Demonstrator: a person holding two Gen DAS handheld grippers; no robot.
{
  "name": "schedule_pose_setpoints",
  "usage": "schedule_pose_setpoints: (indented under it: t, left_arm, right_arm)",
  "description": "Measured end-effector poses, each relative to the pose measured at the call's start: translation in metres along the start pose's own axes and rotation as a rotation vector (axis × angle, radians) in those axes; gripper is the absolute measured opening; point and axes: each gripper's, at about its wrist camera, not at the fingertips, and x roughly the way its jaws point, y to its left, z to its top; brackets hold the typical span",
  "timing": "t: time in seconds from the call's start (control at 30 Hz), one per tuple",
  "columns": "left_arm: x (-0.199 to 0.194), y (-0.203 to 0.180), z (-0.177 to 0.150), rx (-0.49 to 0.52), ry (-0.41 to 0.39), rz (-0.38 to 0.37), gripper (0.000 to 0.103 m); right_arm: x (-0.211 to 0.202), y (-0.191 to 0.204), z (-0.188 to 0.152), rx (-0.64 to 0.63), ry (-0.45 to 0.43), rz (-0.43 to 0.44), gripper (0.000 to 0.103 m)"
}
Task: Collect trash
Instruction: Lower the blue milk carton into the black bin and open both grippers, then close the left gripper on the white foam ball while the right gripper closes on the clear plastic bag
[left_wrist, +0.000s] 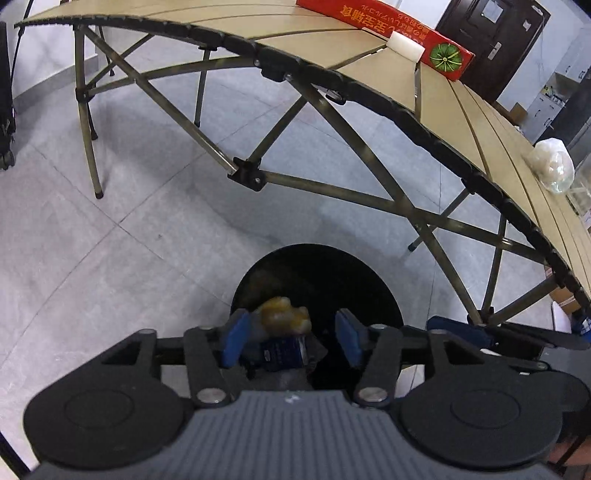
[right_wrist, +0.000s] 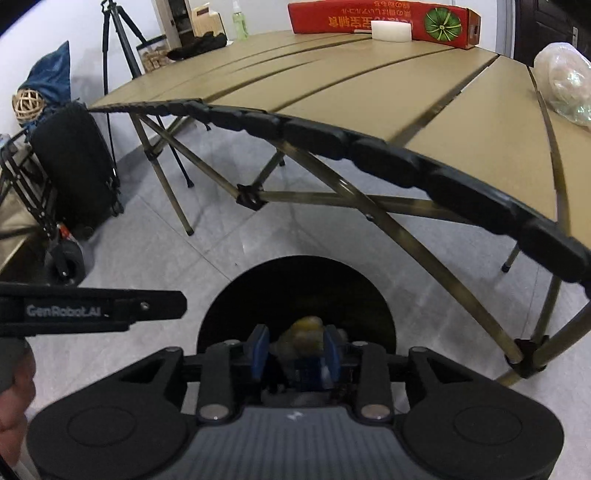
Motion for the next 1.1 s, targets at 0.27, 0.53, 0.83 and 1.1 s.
schedule_pose_setpoints:
  t: [0.27, 0.53, 0.83, 1.1]
  left_arm:
    - [-0.002, -0.001, 0.001, 0.002, -0.001, 0.013, 0.061]
    - [-0.055, -0.012, 0.022, 0.033, -0.176, -0.020, 0.072]
    - [-0.095, -0.073, 0.132, 0.283, -0.527, -0.126, 0.089]
    - [0.020, -0.131, 0.223, 0.308, -0.409, -0.171, 0.091]
  right_arm:
    - [-0.002, 0.009, 0.003, -0.060, 0.016, 0.007, 0.039]
    - [-0.069, 0.011, 0.021, -0.048, -0.124, 0.144, 0.040]
    - [-0.156, -0.108, 0.108, 0.089, -0.522, -0.206, 0.067]
    - [-0.085, -0.183, 0.128, 0.206, -0.378, -0.197, 0.058]
